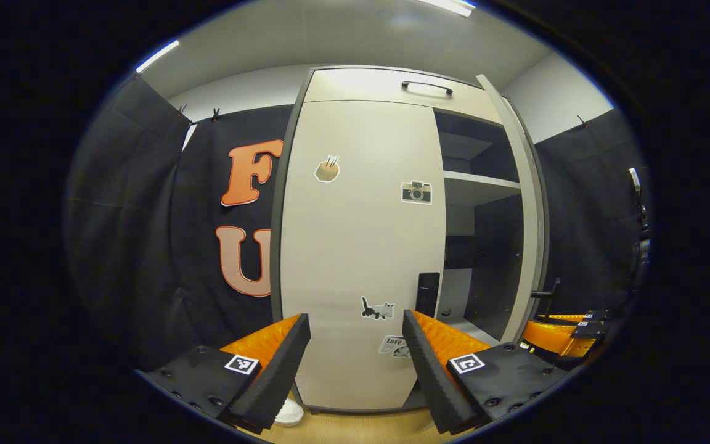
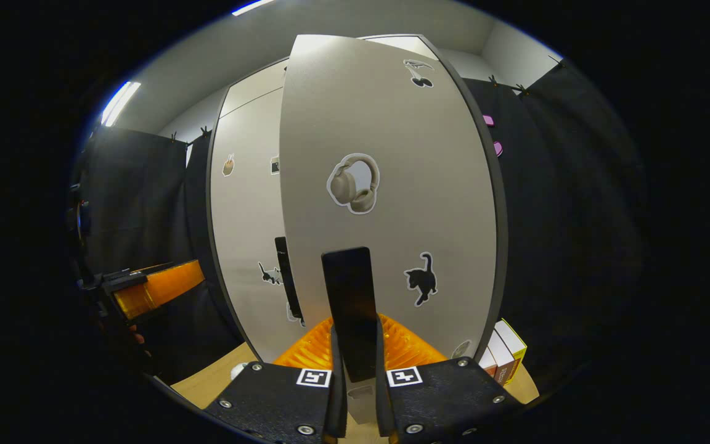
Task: Open the right door of the double-door shoe cabinet with the right hand, and open the left door with the left hand.
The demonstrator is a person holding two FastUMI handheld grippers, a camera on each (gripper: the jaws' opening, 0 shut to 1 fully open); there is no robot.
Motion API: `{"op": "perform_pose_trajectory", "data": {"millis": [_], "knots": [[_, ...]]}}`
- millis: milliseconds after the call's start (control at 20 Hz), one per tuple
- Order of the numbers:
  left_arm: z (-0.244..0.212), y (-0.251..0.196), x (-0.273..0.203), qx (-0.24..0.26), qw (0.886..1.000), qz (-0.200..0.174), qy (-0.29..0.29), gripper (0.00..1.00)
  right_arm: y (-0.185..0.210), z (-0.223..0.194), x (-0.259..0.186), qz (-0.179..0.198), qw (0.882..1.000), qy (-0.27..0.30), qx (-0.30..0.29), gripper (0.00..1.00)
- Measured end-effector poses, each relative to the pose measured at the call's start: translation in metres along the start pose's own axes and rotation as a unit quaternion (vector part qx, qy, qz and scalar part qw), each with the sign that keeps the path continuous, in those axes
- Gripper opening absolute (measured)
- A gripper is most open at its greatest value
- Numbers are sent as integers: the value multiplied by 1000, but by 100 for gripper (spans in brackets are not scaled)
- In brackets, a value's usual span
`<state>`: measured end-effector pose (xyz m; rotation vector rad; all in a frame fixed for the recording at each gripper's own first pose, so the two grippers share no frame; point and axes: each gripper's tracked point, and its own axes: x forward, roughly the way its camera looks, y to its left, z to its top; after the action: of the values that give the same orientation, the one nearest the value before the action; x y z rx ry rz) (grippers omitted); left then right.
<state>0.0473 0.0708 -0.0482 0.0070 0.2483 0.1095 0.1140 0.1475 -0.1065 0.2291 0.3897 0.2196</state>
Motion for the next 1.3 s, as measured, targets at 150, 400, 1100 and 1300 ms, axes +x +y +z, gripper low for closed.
{"op": "perform_pose_trajectory", "data": {"millis": [150,400,1100,1300], "knots": [[2,-17,7,-4,1000,-14,-4,96,-15,1,-25,-2,1000,-3,4,18],[-2,-42,14,-6,999,-34,-1,96,-40,2,-53,-16,1000,-14,-4,18],[-24,-92,33,-10,998,-65,19,96,-158,-6,-106,-147,989,5,-3,13],[-24,-97,41,-3,998,-64,12,96,-163,-1,-114,-131,991,3,38,6]]}}
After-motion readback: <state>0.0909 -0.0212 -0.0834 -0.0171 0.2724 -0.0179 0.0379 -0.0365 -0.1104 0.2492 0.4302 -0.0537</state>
